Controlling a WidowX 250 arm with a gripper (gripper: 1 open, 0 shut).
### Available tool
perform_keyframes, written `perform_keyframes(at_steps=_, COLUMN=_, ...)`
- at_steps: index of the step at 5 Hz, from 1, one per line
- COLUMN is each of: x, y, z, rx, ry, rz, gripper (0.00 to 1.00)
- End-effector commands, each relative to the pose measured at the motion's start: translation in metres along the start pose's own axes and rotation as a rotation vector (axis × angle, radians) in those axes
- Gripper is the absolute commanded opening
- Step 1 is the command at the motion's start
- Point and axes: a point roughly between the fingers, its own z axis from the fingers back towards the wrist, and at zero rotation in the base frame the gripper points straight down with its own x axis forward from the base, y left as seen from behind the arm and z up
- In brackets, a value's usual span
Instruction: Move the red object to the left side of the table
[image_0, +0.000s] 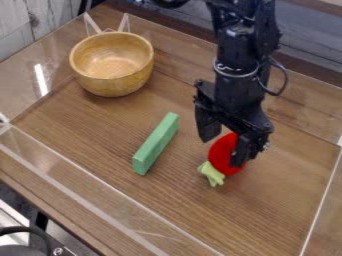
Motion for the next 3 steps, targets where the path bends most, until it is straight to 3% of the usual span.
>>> perform_keyframes(at_steps=1, x=0.0053, y=0.0052, z=0.0139, rx=0.008, ry=-0.067, rz=0.035, gripper=1.00)
perform_keyframes(at_steps=3, x=0.0047, y=0.0093, z=0.0091, rx=0.014, ry=-0.056, rz=0.067, gripper=1.00)
